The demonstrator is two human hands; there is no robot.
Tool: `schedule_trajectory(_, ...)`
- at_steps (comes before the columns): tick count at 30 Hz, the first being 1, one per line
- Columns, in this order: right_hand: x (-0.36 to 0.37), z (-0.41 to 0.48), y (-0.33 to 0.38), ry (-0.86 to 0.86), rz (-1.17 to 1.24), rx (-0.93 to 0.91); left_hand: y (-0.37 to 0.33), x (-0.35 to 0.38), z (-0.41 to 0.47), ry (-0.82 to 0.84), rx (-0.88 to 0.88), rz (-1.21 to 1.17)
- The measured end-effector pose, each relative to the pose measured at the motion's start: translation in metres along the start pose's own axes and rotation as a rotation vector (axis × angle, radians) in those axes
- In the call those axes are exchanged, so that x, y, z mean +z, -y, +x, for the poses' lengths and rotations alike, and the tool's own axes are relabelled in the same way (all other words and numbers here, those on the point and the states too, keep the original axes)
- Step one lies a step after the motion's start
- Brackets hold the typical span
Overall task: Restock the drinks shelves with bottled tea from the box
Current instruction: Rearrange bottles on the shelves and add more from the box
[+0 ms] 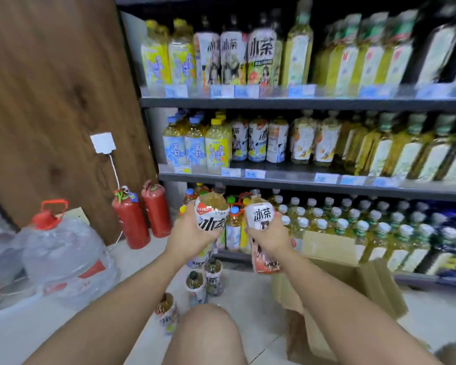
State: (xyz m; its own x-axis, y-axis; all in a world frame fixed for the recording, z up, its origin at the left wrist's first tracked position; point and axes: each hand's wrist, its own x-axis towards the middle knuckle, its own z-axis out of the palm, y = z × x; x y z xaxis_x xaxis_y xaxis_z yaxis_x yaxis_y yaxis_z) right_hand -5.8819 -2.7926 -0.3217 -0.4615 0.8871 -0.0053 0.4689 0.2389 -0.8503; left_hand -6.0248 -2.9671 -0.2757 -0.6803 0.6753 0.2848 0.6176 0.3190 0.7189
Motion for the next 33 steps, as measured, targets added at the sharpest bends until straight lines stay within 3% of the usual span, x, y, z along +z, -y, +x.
schedule_trajectory(5,-0.076,0.0,0.063,-0.073,-0.023,-0.074,-0.069,-0.032,0.024,-0.025,0.006,-0.02)
schedule_trajectory(13,-0.157,0.068,0.123,-0.041,-0.167,-0.004,-0.154,-0.006,0.112,0.14,0.012,-0.044)
schedule_trajectory(21,-0.156,0.168,0.1,-0.027,-0.186,0.144,-0.124,0.079,0.208,0.207,-0.141,-0.094)
schedule_trajectory(33,-0.112,0.356,0.098,0.022,-0.125,0.017,-0.113,0.147,0.374,0.108,-0.079,-0.102)
